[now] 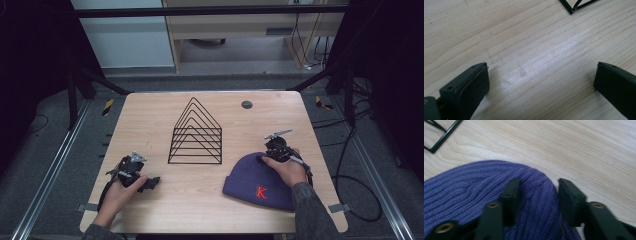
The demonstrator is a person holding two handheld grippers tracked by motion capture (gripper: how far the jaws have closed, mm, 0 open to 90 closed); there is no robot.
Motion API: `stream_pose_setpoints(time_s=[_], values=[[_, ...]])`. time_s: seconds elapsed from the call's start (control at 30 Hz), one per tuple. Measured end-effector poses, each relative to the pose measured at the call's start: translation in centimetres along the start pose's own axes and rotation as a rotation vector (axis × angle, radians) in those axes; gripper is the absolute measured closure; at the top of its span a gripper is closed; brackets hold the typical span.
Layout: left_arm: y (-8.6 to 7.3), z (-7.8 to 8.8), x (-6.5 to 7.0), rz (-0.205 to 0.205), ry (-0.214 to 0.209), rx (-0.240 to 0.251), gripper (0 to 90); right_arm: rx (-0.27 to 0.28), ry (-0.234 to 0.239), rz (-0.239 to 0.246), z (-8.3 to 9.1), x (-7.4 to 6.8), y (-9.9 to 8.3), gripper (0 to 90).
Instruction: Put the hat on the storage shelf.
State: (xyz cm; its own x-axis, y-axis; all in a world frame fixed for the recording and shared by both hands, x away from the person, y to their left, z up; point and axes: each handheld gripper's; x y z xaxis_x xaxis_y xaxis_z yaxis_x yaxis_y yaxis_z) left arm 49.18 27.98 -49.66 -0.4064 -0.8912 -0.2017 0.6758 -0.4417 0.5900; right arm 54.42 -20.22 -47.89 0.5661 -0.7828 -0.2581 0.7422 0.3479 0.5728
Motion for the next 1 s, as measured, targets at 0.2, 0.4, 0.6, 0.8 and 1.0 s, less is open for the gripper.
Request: stream_pose_setpoints(time_s=[0.2, 0.4, 0.6, 0.8, 1.0], values=[[0.1, 0.0, 0.1, -0.002, -0.003, 0.001, 0.0, 0.029, 0.018, 0.02, 0.9, -0.4, 0.0, 78.7], [0.0, 0.0, 0.1, -0.002, -0.006, 0.003, 0.0, 0.075, 0.043, 0.051, 2.7, -1.3, -0.1, 79.6], [0.0, 0.1, 0.1, -0.016, -0.026, 0.011, 0.9, 0.141, 0.051, 0.111, 5.0, -3.0, -0.1, 80.6], [0.1, 0.3, -0.1, -0.004, -0.041, 0.025, 2.7, 0.207, 0.075, 0.164, 7.7, -4.7, 0.0, 81.2], [0.3, 0.8, -0.4, 0.012, -0.034, 0.063, 2.7, 0.268, 0.098, 0.221, 10.4, -6.6, 0.1, 81.5]])
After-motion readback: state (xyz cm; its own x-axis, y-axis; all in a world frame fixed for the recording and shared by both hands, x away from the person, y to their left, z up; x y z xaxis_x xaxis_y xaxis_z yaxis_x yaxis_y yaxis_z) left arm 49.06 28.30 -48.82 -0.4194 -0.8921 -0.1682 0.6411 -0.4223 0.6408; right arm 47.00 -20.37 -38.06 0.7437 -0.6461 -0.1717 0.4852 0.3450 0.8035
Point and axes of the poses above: each handheld gripper's, and its own axes: z roughly backward along the jaws, y roughly out of its top, x roughly to its right, and after that the axes turned 13 degrees about y, right-handed
